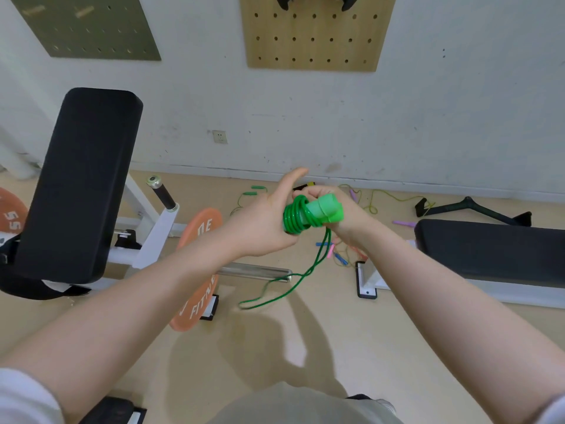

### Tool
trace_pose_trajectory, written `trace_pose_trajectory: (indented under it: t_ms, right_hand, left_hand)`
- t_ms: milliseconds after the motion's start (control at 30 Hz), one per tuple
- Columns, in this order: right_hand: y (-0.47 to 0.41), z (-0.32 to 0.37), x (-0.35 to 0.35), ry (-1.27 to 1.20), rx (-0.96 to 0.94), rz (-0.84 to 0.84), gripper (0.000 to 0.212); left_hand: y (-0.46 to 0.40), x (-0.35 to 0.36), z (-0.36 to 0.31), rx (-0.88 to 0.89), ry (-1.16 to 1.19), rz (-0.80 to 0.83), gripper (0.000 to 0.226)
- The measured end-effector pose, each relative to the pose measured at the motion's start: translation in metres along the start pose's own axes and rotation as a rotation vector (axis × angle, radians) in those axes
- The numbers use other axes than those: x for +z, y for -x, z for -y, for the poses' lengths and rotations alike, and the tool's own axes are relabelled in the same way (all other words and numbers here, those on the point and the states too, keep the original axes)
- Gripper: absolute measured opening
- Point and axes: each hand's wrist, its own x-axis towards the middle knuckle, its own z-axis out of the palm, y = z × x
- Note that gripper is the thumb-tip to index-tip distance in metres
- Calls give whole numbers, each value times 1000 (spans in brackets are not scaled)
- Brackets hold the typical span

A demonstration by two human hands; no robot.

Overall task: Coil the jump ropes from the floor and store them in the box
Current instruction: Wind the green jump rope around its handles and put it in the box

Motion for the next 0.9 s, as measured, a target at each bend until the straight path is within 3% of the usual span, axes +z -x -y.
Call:
trace_pose_trajectory:
  t_ms: [100,167,267,367,433,567,700,733,833,900]
  right_hand:
    - [4,-9,12,212,55,-136,36]
    - [7,-12,19,407,50,-111,36]
    - [18,-9,28,639,40,110,21]
    - [27,4,34,779,24,370,19]
    - [27,15,31,875,-33,429,19]
    - [25,31,15,885,-80,293,21]
    - [22,43,-3,711,-100,159,19]
    - [19,41,-7,653,-84,129,18]
    - [11,23,-25,407,-37,27,21]
    - [9,9,-32,348,21,-2,28]
  left_hand:
    - [-3,2,1,-157,112,-66,73]
    - [-9,1,6,-226,132,-122,72]
    - [-14,-1,18,-292,91,-138,75]
    - [-13,6,34,-348,-131,-62,76]
    - [-11,12,40,-344,-274,24,79]
    - [-8,22,41,-197,-465,238,84]
    - [-3,31,32,-80,-433,418,50]
    - [-3,32,30,-35,-415,408,53]
    - [-1,25,21,58,-274,259,88]
    - [0,18,17,89,-208,221,95]
